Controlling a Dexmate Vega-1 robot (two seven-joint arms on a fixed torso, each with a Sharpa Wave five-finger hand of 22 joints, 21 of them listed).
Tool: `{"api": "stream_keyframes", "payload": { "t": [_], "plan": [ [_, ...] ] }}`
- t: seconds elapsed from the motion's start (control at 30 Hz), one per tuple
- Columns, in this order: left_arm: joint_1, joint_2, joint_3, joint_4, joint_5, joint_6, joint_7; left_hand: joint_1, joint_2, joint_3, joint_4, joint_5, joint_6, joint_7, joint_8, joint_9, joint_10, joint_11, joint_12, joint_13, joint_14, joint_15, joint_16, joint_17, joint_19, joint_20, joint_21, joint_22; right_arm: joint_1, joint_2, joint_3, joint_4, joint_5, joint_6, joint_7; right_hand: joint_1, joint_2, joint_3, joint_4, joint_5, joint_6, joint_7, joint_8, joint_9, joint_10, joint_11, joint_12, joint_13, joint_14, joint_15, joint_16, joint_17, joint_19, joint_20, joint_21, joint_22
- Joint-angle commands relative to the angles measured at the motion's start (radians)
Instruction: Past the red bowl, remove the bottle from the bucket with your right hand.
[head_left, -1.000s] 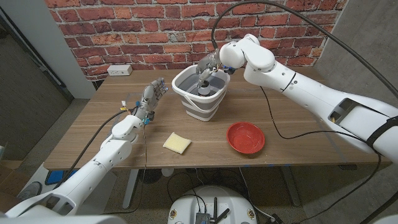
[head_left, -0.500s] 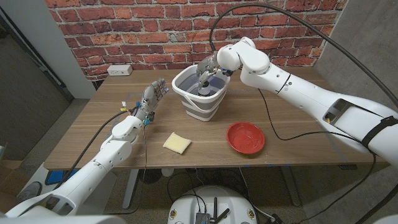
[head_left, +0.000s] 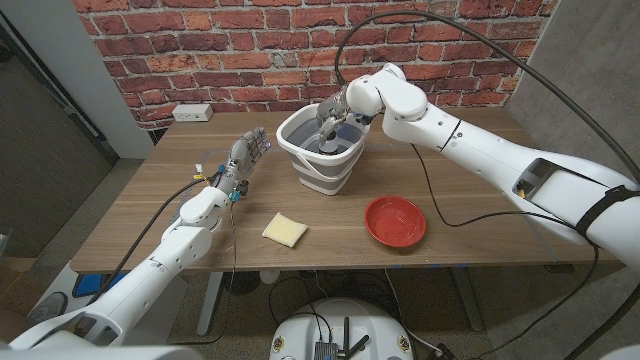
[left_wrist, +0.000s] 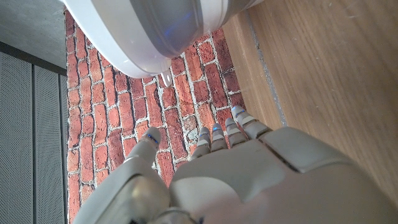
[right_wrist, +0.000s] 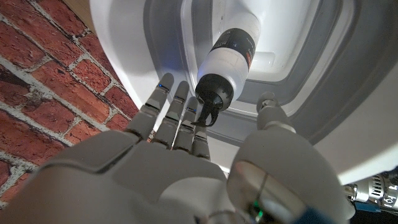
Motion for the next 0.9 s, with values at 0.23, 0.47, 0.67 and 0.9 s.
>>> {"api": "stream_keyframes", "payload": {
  "t": [0.23,0.47,0.67,0.9],
  "plan": [
    [0.009,-0.005,-0.002,0.003,-0.011,-0.009,-0.007,-0.01,0.057,0.008,0.003,0.002,0.011,0.003,0.003,0.004,0.009,0.0,0.007,0.003,0.007,0.001,0.0,0.003,0.01,-0.056,0.004,0.002,-0.004,0.027,-0.032,0.044,-0.02,-0.02,-0.046,0.03,-0.013,0.0,0.004,-0.015,0.055,-0.008,0.022,0.006,0.053,-0.015,0.022,0.012,0.051,-0.075,0.034,0.023,0.056,-0.015,0.028,0.006],
    [0.021,0.0,-0.005,-0.011,-0.012,-0.004,0.002,-0.011,0.056,0.01,0.003,0.002,0.018,0.004,0.004,0.004,0.015,0.001,0.008,0.004,0.012,0.003,0.001,0.003,0.014,-0.055,0.004,0.002,-0.01,0.028,-0.039,0.051,-0.038,-0.022,-0.074,0.075,-0.043,-0.01,-0.002,-0.04,0.12,-0.017,0.047,0.01,0.104,-0.038,0.035,0.022,0.108,-0.114,0.071,0.042,0.129,-0.038,0.061,0.007],
    [0.024,0.0,-0.006,-0.015,-0.014,-0.003,0.003,-0.011,0.056,0.011,0.003,0.002,0.02,0.004,0.004,0.004,0.019,0.003,0.009,0.004,0.016,0.005,0.001,0.003,0.017,-0.054,0.005,0.002,-0.012,0.033,-0.045,0.061,-0.045,-0.023,-0.086,0.117,-0.052,-0.012,0.0,-0.041,0.162,-0.026,0.064,0.013,0.141,-0.054,0.045,0.029,0.145,-0.143,0.096,0.055,0.16,-0.077,0.078,0.007],
    [0.017,-0.005,-0.002,-0.006,-0.016,-0.002,-0.005,-0.012,0.056,0.012,0.003,0.002,0.024,0.003,0.005,0.004,0.022,0.008,0.009,0.004,0.02,0.006,0.001,0.003,0.022,-0.052,0.005,0.002,-0.025,0.033,-0.043,0.057,-0.062,-0.035,-0.116,0.157,-0.034,0.0,0.006,-0.041,0.234,-0.05,0.095,0.016,0.206,-0.088,0.064,0.039,0.211,-0.166,0.117,0.06,0.212,-0.103,0.108,0.009]
  ]
}}
